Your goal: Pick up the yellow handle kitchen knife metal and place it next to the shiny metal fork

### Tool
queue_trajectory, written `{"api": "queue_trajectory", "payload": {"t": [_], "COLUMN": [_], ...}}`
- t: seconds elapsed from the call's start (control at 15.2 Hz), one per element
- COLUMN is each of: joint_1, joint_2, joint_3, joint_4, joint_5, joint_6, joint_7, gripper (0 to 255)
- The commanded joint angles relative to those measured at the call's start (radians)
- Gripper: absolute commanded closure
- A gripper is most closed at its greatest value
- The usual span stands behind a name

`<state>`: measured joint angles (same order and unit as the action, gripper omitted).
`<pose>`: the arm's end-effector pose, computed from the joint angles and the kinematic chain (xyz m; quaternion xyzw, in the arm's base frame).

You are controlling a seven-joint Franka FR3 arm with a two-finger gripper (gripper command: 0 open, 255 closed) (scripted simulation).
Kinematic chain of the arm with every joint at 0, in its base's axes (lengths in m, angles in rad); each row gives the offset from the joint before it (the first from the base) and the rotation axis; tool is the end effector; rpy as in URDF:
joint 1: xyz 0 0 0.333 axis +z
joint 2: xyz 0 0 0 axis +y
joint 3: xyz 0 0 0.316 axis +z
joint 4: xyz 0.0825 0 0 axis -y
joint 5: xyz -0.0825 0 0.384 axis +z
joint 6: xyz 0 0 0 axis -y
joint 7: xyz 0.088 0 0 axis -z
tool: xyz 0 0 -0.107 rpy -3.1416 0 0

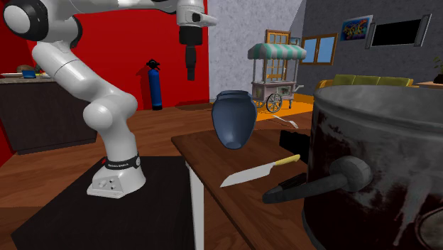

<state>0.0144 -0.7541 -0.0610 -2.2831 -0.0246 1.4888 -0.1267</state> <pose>0.3073 -0.0235 0.6072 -0.9986 -0.0479 0.0198 0.0102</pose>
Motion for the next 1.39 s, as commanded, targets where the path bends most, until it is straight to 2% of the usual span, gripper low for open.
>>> {"api": "queue_trajectory", "payload": {"t": [0.0, 0.4, 0.73, 1.32], "joint_1": [0.0, 0.004, 0.011, 0.029], "joint_2": [0.0, 0.125, 0.265, 0.579], "joint_3": [0.0, -0.084, -0.149, -0.247], "joint_4": [0.0, -0.046, -0.044, 0.053], "joint_5": [0.0, -0.053, -0.076, -0.046], "joint_6": [0.0, 0.178, 0.323, 0.549], "joint_7": [0.0, -0.139, -0.253, -0.469], "gripper": [0, 0, 0, 0]}}
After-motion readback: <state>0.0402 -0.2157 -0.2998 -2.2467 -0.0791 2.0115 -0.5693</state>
